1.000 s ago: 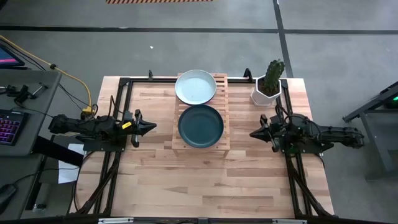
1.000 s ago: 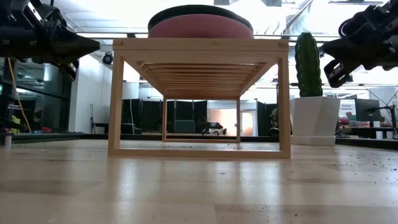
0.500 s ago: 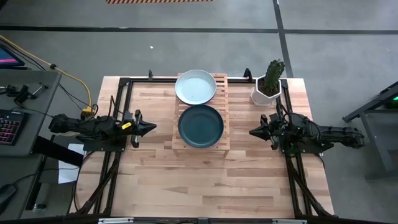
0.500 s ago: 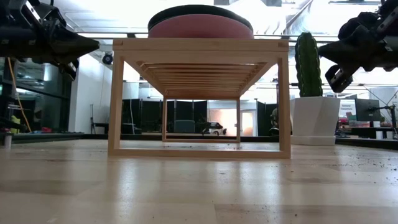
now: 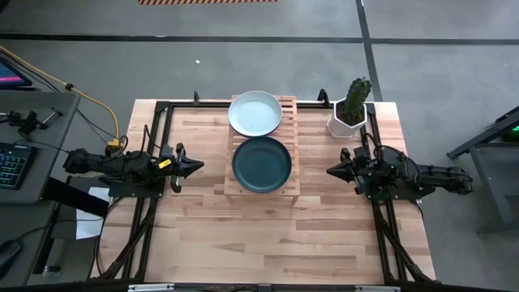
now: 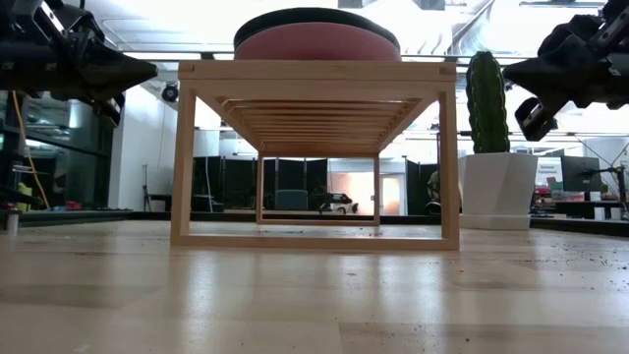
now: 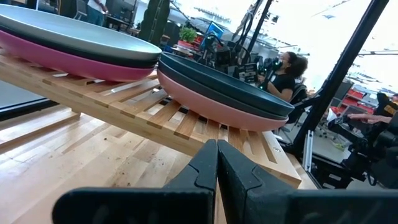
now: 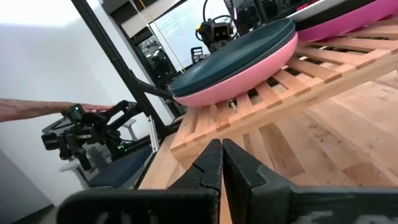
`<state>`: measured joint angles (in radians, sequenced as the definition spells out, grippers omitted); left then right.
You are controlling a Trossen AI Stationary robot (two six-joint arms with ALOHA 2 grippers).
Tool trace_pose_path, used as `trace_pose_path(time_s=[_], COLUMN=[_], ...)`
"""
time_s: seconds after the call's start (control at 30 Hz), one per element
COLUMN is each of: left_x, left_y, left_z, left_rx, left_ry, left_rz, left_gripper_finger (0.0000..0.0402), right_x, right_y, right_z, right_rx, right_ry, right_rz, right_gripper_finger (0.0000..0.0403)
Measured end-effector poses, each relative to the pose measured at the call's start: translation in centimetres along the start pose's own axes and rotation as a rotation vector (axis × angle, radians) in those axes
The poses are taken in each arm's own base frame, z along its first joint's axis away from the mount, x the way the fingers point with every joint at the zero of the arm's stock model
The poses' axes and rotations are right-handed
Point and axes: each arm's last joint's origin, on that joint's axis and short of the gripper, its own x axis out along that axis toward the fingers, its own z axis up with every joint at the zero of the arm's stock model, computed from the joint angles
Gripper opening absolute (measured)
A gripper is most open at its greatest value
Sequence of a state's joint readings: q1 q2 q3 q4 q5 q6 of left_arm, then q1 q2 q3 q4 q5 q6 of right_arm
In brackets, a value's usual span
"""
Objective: Place and stack plates onto a shelf
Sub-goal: Return to Home Position
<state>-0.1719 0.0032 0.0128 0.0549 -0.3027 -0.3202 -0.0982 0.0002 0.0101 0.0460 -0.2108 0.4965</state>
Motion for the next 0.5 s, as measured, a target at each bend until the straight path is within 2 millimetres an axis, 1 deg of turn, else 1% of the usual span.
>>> trace_pose_path(time_s=[0.5], left_x=[0.05], left_y=[0.01], left_z=[-0.10], left_rx=[0.003], left_ry=[0.010], left_rz=[0.001], left_gripper_finger=[0.0000], right_x=[0.05], right_y=[-0.02], right_z=[-0.07], right_rx=[0.002], right_ry=[0.008], right_rz=[-0.001], right_gripper_finger=[0.0000])
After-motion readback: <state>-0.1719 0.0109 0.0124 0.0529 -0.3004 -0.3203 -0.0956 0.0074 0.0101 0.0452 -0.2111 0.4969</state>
